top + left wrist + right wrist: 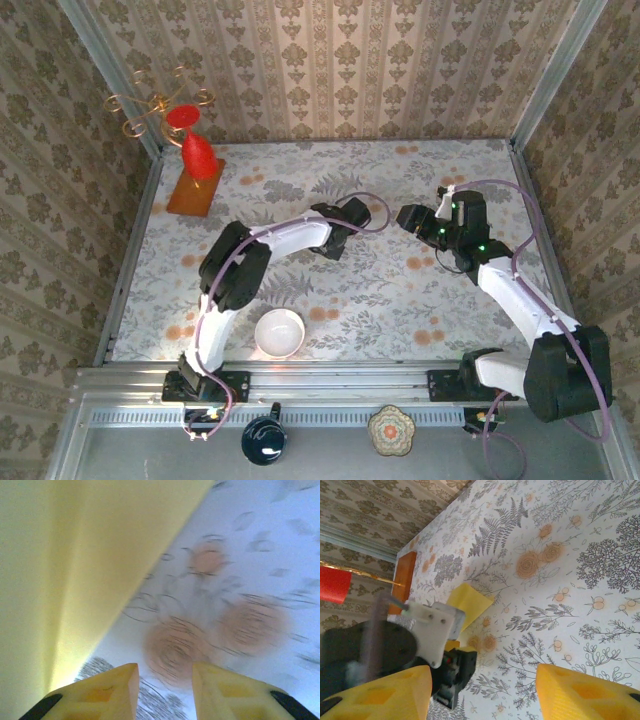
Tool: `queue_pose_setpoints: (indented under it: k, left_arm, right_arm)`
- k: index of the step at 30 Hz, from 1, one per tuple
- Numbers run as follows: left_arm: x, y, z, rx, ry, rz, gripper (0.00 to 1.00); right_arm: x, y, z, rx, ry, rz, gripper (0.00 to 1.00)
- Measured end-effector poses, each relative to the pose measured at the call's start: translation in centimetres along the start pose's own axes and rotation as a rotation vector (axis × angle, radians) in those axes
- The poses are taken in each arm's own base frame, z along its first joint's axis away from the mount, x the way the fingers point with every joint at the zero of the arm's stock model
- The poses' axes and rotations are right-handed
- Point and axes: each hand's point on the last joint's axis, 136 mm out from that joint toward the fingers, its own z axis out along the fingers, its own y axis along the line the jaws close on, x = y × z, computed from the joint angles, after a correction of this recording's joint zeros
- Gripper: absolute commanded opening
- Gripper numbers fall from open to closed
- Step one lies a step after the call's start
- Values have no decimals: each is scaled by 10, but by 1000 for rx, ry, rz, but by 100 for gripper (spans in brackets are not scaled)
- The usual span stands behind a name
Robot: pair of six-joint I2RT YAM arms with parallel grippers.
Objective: Fold a paper plane with a square sheet of paper (pick it up from the middle)
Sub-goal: Turn over the paper at the center of the table, then move the wing to the center of the table.
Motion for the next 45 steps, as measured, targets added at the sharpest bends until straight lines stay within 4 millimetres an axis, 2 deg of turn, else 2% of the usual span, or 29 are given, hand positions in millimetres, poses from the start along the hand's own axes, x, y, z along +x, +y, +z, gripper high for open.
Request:
queue_pose_setpoints:
  k: [3, 5, 7, 9, 12, 16, 19, 23, 30, 32, 35, 39, 42, 45]
  left_arm:
    - [2, -14, -27, 143, -35, -60, 41]
    - [3, -18, -45, 235, -63, -106, 47]
    - [3, -14, -59, 311, -88, -160, 52]
    - [2, -2, -64, 369, -111, -223, 55]
    - [3, 27, -56, 428, -121, -342, 58]
    - [12, 58, -27, 465, -86, -469, 59]
    - [16, 62, -19, 489, -68, -498, 59]
    - [10, 64, -8, 513, -73, -517, 59]
    - [5, 73, 32, 504, -24, -558, 57]
    - [4, 73, 37, 507, -19, -561, 57]
    - [-3, 71, 34, 531, -32, -559, 56]
    - [-3, 63, 32, 552, -24, -556, 53]
    - [-2, 50, 29, 565, -9, -557, 51]
    - [2, 29, 23, 588, 12, -555, 46]
  right_arm:
    - [2, -3, 3, 7, 9, 4, 60]
    - [3, -5, 5, 13, 15, 9, 60]
    - [4, -7, 7, 18, 20, 16, 60]
    - [3, -8, 10, 14, 16, 28, 60]
    - [4, -11, 16, 15, 21, 46, 60]
    - [7, -14, 22, 6, 41, 69, 61]
    - [8, -13, 24, -3, 43, 72, 62]
    - [11, -15, 24, -3, 47, 78, 65]
    - [13, -18, 24, -2, 49, 79, 66]
    - [14, -18, 25, -1, 50, 80, 66]
    - [17, -19, 28, 4, 62, 81, 65]
    - [34, -29, 39, 43, 115, 106, 64]
    - [58, -41, 52, 98, 189, 147, 63]
    - [89, -49, 63, 157, 270, 189, 61]
